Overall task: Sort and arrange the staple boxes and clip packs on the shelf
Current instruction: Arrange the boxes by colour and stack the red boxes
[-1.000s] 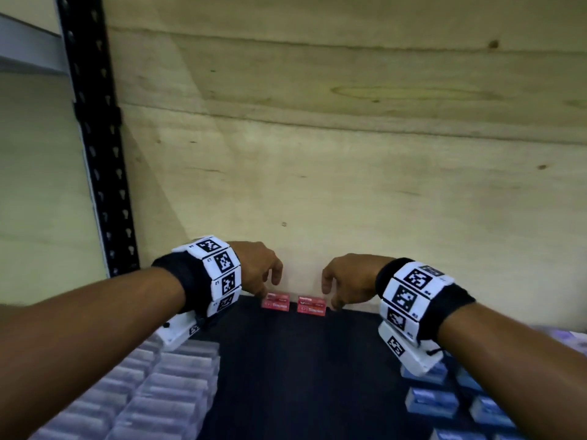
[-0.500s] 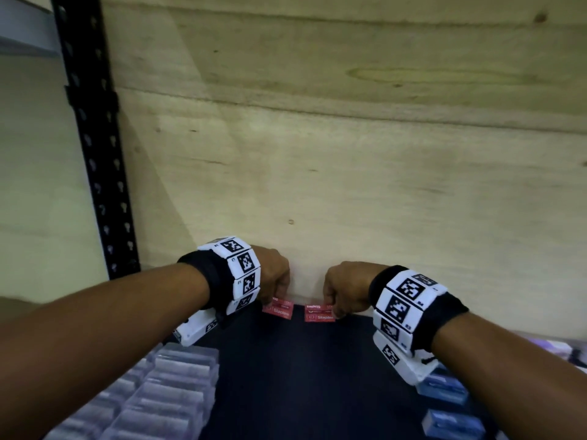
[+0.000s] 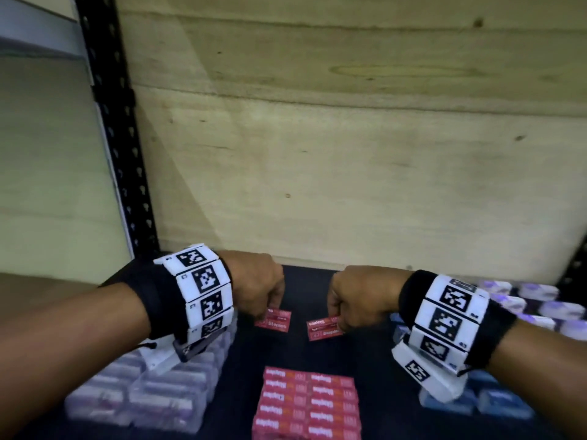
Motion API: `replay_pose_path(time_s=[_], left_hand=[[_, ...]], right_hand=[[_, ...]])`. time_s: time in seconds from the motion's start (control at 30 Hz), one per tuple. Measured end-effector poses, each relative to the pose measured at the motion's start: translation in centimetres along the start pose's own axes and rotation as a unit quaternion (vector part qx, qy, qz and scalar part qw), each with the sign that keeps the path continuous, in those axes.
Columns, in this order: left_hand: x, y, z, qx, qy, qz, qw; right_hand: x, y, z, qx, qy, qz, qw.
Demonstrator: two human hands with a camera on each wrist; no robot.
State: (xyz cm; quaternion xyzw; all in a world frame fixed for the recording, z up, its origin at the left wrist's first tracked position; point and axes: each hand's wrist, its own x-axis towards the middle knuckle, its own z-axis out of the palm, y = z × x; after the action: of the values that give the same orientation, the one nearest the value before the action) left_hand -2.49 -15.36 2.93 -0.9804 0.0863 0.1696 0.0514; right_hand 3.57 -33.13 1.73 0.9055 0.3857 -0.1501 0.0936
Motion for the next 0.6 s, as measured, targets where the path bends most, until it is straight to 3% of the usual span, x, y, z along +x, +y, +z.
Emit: replay_pose_path(time_s=[0.27, 0.6], left_hand=[[-4.2, 2.2, 2.3, -0.015, -0.013, 0.004, 1.0], [-5.3, 3.3, 2.7, 0.001, -0.051, -0.01, 0.999]], right_hand=[[-5.6, -1.4, 2.1, 0.026, 0.001, -0.002, 1.0], [-7.5, -1.5, 2.9, 0.045, -0.017, 0.005, 0.999]])
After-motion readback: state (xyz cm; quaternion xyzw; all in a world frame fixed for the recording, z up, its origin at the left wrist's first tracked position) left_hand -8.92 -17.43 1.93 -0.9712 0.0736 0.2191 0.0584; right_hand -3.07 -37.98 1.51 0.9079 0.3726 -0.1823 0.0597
